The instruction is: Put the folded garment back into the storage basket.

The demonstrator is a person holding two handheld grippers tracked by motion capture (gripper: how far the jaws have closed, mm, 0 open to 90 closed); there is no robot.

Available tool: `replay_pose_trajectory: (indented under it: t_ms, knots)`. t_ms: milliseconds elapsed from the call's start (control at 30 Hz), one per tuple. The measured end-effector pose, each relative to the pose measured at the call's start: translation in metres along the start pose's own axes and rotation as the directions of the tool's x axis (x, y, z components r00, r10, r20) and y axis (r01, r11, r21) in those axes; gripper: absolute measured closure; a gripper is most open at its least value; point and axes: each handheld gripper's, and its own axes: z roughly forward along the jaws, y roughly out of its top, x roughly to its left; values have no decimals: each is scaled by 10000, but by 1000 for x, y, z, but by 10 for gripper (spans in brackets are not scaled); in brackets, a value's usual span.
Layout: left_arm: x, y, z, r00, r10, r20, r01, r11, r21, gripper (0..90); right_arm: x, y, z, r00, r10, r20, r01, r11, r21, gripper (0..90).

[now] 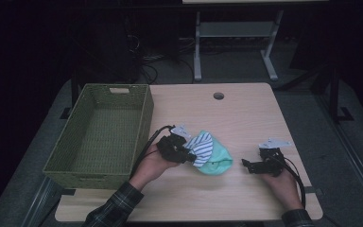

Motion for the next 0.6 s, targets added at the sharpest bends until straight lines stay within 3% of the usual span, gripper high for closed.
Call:
replay_pose_trajectory:
  t_ms: [600]
  knots:
    - [11,28,-58,9985,190,-511,-205,9994,-296,747,0,0,0,10000,-6,3,6,10000,3,105]
